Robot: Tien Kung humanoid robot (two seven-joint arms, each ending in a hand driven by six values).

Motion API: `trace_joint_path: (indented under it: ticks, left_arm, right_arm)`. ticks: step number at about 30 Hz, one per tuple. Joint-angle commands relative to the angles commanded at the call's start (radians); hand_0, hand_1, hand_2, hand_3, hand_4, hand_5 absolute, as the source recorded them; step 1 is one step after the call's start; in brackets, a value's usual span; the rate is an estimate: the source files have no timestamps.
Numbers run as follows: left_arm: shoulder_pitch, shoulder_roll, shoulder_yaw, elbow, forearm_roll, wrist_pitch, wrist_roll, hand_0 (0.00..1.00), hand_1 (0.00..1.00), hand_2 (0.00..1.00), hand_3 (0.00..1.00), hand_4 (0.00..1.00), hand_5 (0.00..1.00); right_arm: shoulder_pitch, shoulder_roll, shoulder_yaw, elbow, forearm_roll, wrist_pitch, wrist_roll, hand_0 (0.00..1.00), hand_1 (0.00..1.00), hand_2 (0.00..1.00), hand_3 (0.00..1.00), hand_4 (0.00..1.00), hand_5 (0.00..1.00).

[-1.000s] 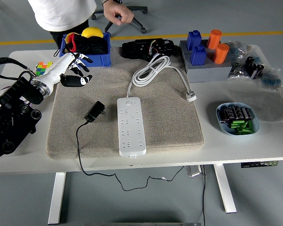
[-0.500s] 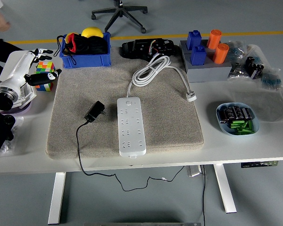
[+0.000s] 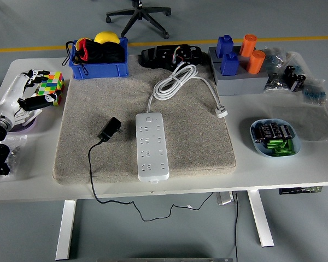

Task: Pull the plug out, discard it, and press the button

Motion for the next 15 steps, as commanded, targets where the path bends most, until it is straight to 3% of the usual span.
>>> trace_joint_path:
  ticks: [10,15]
  left_arm:
    - [0.015,-0.010,-0.018,-0.007,0.002,-0.007,0.007,0.831,0.826,0.772,0.811,0.769,0.306]
    - [0.066,-0.008,-0.014,-0.022,0.006,-0.011,0.011,0.829,0.824,0.771,0.811,0.765,0.319]
  right_arm:
    - [0.031,0.000,-0.045,-0.001,0.014,-0.006,0.000,0.757,0.668,0.654,0.621,0.668,0.505]
    - [0.004,-0.004,-0.022,-0.004,0.003,-0.020,0.001,0.757,0.668,0.655,0.621,0.668,0.505]
